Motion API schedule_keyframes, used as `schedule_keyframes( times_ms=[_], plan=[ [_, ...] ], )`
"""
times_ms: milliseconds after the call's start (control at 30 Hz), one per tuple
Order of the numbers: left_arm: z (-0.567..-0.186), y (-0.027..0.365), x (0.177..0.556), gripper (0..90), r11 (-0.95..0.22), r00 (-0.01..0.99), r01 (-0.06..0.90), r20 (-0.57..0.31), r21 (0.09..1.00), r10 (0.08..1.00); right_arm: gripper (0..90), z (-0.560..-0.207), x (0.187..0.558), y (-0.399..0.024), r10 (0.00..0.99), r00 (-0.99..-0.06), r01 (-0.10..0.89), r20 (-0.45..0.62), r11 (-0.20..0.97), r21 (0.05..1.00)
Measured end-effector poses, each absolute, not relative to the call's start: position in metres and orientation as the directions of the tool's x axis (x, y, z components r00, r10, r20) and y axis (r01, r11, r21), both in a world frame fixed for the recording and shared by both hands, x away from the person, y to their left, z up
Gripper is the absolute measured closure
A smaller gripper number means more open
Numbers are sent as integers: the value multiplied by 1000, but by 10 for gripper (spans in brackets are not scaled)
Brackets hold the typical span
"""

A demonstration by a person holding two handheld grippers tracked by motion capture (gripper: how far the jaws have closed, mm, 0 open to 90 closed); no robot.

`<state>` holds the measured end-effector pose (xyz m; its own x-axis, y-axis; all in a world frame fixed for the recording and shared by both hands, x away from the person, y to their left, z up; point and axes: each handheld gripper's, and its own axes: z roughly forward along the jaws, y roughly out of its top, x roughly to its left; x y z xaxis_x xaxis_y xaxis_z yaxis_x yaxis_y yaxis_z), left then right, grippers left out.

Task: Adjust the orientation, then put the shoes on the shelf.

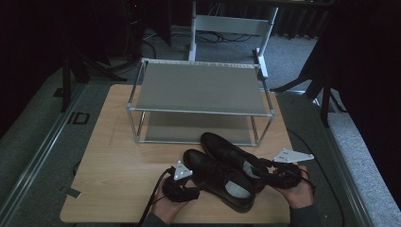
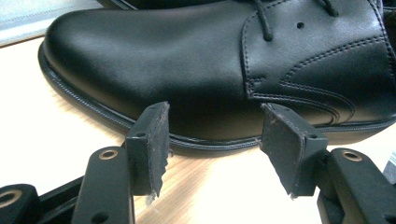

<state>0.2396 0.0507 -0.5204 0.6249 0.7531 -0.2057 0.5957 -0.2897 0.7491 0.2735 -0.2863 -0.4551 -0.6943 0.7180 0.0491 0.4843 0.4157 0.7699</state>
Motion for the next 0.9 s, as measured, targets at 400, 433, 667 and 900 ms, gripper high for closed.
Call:
schedule_keyframes(
  times_ms=[400, 433, 667, 900],
  plan=[
    [-520, 51, 240, 419, -292, 623, 596, -202, 748, 755, 458, -450, 266, -284, 740, -672, 498, 6, 446, 744],
    [-521, 51, 240, 419, -290, 623, 597, -204, 748, 755, 458, -449, 267, -284, 739, -674, 501, 9, 447, 741],
    [-519, 54, 241, 419, -287, 619, 595, -200, 751, 760, 459, -446, 268, -279, 728, -685, 512, 27, 456, 728],
    [-518, 56, 241, 419, -281, 614, 596, -202, 752, 763, 467, -445, 270, -276, 719, -695, 512, 9, 485, 709]
  ],
)
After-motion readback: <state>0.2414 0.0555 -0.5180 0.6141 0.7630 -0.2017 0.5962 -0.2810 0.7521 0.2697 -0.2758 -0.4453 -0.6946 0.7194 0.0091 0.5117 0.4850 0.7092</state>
